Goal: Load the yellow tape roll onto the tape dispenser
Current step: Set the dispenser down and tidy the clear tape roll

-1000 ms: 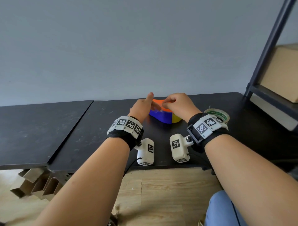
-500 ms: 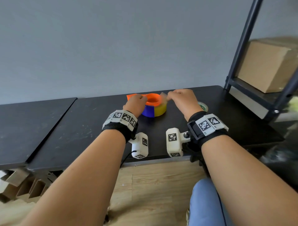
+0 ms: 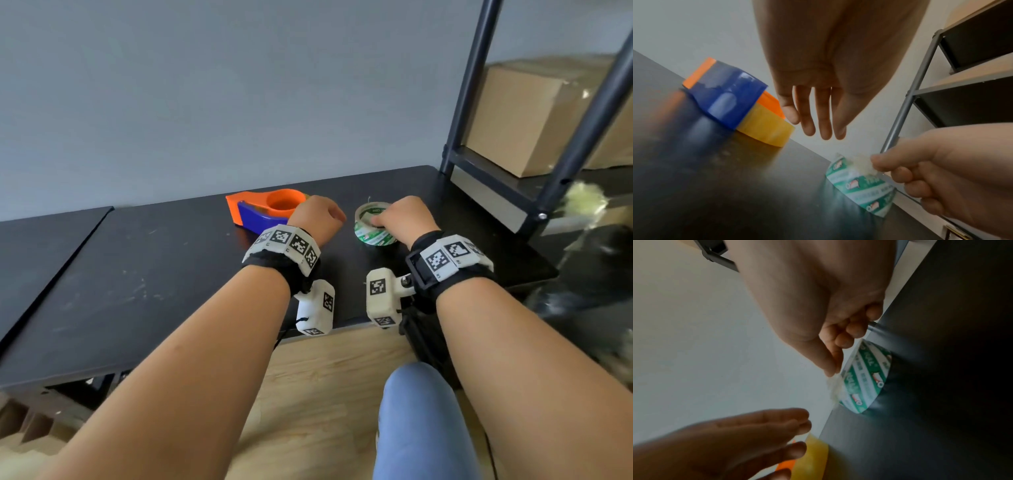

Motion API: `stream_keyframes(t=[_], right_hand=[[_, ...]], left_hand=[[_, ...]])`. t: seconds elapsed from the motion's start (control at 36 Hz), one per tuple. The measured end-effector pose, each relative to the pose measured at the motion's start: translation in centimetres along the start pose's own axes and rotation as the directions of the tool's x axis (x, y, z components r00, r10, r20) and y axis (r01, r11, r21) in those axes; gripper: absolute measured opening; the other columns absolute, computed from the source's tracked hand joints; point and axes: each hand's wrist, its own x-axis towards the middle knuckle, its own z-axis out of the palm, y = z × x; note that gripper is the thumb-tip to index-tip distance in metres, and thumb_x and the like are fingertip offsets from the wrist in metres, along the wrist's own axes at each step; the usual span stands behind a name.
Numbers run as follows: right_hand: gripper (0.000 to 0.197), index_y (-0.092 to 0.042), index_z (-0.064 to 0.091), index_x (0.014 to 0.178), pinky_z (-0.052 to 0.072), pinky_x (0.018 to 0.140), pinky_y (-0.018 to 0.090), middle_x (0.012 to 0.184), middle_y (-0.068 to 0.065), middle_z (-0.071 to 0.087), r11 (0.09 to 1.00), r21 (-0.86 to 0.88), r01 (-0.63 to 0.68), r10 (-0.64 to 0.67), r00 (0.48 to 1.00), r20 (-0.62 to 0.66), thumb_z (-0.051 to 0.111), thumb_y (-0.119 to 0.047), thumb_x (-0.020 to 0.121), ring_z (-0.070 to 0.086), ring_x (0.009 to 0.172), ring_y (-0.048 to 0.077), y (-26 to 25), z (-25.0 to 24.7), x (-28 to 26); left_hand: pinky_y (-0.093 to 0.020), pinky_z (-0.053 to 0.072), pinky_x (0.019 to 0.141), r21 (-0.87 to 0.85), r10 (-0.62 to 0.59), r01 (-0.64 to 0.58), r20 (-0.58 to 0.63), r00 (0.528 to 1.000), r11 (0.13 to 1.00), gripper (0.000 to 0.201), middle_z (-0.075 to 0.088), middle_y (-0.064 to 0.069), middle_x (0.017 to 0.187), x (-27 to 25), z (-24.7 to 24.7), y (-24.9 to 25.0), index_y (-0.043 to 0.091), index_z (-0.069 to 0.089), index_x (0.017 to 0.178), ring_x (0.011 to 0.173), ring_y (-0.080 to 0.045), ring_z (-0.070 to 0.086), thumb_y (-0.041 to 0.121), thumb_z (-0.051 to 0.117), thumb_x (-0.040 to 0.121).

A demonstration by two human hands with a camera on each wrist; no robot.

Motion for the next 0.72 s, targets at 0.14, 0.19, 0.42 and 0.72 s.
stream_keyframes(t=[0.14,0.19,0.42,0.72], right_hand=[[0.045,-0.001,0.067,0.113,0.055,0.088,0.038,0.108,0.014,0.072,0.999,-0.051,-0.012,0.01,0.999,-0.037,0.075,-0.029,0.078,0.068,0.101,0.029,0.4,0.4,-0.1],[0.044,-0.002,0.068,0.112,0.055,0.089,0.039,0.107,0.014,0.073,0.999,-0.051,-0.018,0.016,0.999,-0.043,0.075,-0.028,0.077,0.069,0.1,0.029,0.5,0.6,0.0],[0.044,-0.005,0.069,0.109,0.056,0.09,0.042,0.104,0.012,0.073,0.998,-0.06,-0.013,0.008,0.998,-0.069,0.078,-0.032,0.075,0.07,0.097,0.028,0.8,0.8,0.2],[0.029,-0.003,0.071,0.102,0.048,0.078,0.033,0.103,0.013,0.071,0.997,-0.029,0.069,-0.07,0.996,-0.048,0.075,-0.023,0.082,0.067,0.099,0.028,1.1,0.5,0.0]], left_hand=[[-0.028,0.051,0.086,-0.019,0.032,-0.033,-0.025,0.999,0.999,0.02,0.073,0.0,0.105,0.5,1.1,1.4,0.019,0.075,0.097,0.1,-0.018,0.066,0.015,0.058,0.089],[-0.028,0.051,0.085,-0.021,0.035,-0.035,-0.017,0.999,0.999,0.018,0.073,0.0,0.105,0.7,1.6,1.9,0.019,0.075,0.096,0.099,-0.017,0.066,0.017,0.06,0.088],[-0.033,0.054,0.09,0.068,-0.044,0.041,0.045,0.998,0.997,0.016,0.072,-0.001,0.109,1.6,2.4,2.7,0.021,0.075,0.098,0.101,-0.019,0.066,0.019,0.062,0.088],[-0.037,0.052,0.094,0.178,-0.062,0.049,0.067,0.996,0.983,0.024,0.068,-0.008,0.114,1.6,2.4,3.6,0.01,0.067,0.112,0.106,-0.025,0.063,0.018,0.06,0.091]])
